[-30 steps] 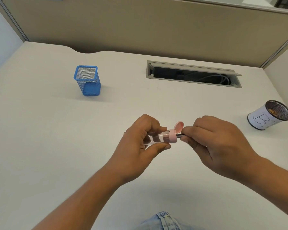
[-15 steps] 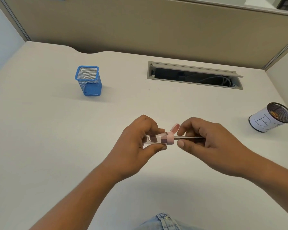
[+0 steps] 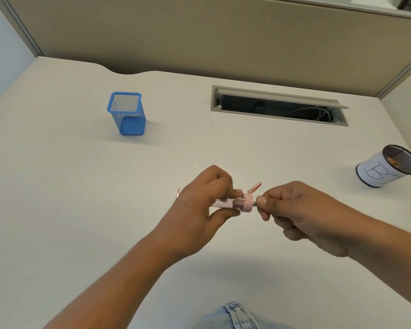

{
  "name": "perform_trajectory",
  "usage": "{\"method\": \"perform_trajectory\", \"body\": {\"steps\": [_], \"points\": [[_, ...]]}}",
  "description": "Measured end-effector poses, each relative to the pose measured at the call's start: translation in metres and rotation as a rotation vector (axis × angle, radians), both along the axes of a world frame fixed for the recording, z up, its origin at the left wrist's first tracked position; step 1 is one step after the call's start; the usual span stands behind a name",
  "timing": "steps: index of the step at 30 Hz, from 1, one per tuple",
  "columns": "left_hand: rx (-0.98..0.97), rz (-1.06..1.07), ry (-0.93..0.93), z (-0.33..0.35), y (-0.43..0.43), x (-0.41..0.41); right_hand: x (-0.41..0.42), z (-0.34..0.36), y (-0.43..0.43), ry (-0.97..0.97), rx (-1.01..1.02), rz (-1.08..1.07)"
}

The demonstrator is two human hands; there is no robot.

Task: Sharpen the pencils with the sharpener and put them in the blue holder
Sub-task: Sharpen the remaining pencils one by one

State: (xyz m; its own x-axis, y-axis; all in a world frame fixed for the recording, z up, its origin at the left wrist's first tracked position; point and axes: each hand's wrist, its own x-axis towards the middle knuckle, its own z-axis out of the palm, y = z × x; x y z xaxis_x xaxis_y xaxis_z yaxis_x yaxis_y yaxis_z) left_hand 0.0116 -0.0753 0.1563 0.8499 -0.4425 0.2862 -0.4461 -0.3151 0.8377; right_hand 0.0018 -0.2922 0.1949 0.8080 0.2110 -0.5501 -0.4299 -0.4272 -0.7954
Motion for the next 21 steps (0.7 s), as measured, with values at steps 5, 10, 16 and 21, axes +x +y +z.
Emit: {"method": "perform_trajectory", "body": {"steps": [5,10,16,21], "points": [[-0.001,0.018,0.057,0.003,0.002,0.002,-0.003,0.003,0.000,-0.167,-0.103,0.137],[-0.084,0.117,0.218,0.003,0.001,-0.002,-0.005,0.005,-0.005,-1.025,-0.649,0.435],[-0.105,0.121,0.210,0.001,-0.001,0.001,-0.005,0.000,0.004,-1.075,-0.590,0.424],[-0.028,0.047,0.049,-0.002,-0.002,0.001,0.002,-0.001,0.002,-0.038,-0.043,-0.001]]}}
